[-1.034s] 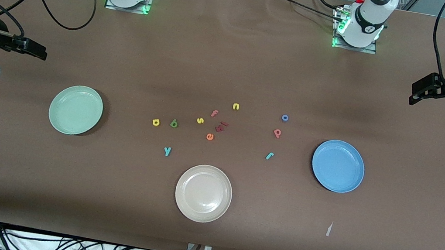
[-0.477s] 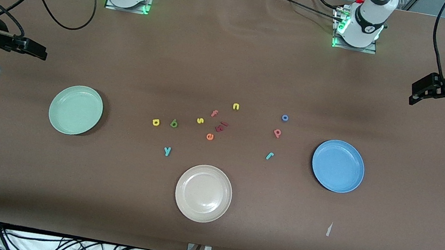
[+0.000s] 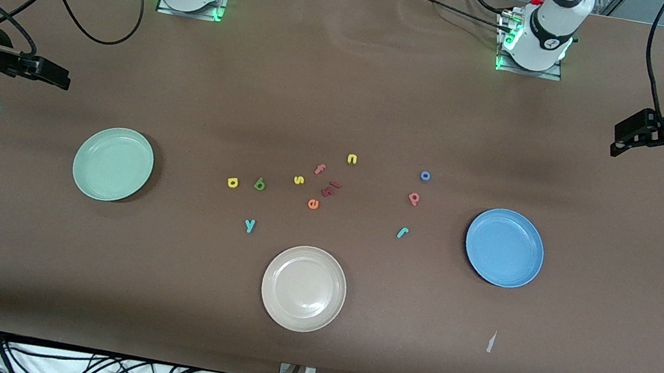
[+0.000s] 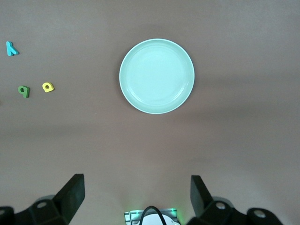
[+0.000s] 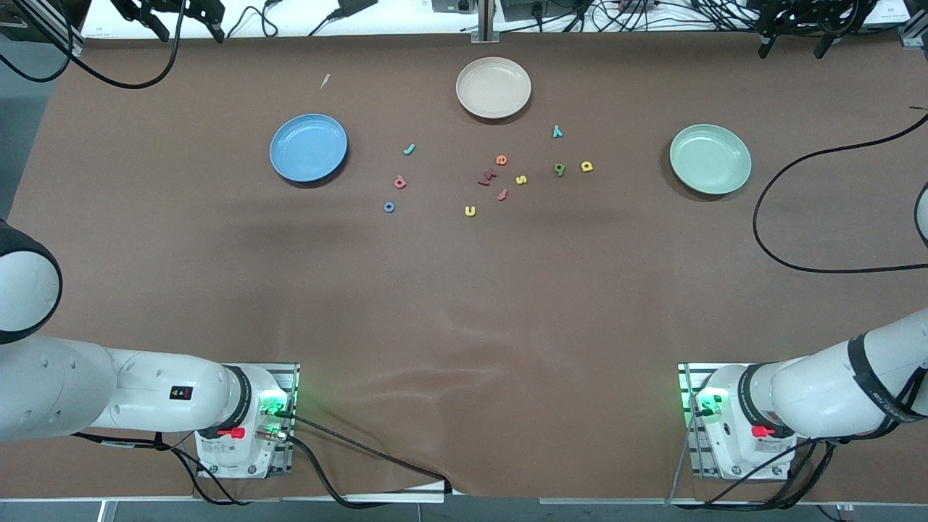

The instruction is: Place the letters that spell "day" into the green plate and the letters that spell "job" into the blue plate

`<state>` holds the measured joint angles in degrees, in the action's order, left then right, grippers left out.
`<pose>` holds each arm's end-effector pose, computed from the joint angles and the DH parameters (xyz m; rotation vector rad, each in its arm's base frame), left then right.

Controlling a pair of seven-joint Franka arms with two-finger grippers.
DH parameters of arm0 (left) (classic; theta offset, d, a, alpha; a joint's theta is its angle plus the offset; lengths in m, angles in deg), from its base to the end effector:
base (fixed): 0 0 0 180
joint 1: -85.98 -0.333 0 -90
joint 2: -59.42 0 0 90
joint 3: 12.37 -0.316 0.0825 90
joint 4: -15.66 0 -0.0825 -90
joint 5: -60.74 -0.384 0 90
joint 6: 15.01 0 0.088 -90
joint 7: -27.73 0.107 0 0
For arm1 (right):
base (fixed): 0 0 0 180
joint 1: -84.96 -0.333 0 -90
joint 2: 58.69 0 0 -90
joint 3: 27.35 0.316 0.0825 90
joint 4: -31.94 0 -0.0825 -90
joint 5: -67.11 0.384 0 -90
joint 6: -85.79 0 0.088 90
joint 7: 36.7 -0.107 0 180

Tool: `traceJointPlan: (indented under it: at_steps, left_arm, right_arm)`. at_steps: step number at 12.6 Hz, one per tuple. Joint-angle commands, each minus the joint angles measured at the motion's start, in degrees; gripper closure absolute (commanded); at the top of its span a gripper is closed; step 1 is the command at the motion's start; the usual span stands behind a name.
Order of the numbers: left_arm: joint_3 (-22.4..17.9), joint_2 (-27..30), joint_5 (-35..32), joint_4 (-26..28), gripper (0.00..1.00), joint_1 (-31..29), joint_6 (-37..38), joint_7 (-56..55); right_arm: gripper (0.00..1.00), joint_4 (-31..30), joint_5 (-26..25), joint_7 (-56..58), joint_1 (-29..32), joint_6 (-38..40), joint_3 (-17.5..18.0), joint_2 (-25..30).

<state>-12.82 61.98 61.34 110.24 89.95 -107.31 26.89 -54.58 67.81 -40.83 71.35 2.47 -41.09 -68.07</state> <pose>0.5424 -0.0344 0.6147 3.1297 -0.0726 0.0070 0.5849 0.0104 0.5528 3.0876 -0.1163 -0.3316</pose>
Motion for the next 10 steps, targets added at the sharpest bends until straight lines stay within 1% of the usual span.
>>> traceJointPlan:
  at_steps: [1, 6, 10]
  left_arm:
    - [-0.08, -0.45, 0.97, -1.23, 0.0, -0.01, 0.98, 0.49]
    - [-0.08, -0.45, 0.97, -1.23, 0.0, -0.01, 0.98, 0.49]
    - [-0.08, -0.45, 0.97, -1.23, 0.0, -0.01, 0.98, 0.49]
  right_arm:
    - [0.0, -0.32, -0.35, -0.62, -0.19, -0.43, 0.02, 0.33]
    - [0.0, -0.32, -0.35, -0.53, -0.36, -1.13, 0.19, -0.2]
    - [0.0, -0.32, 0.09, -0.62, -4.04, -2.71, 0.28, -3.88]
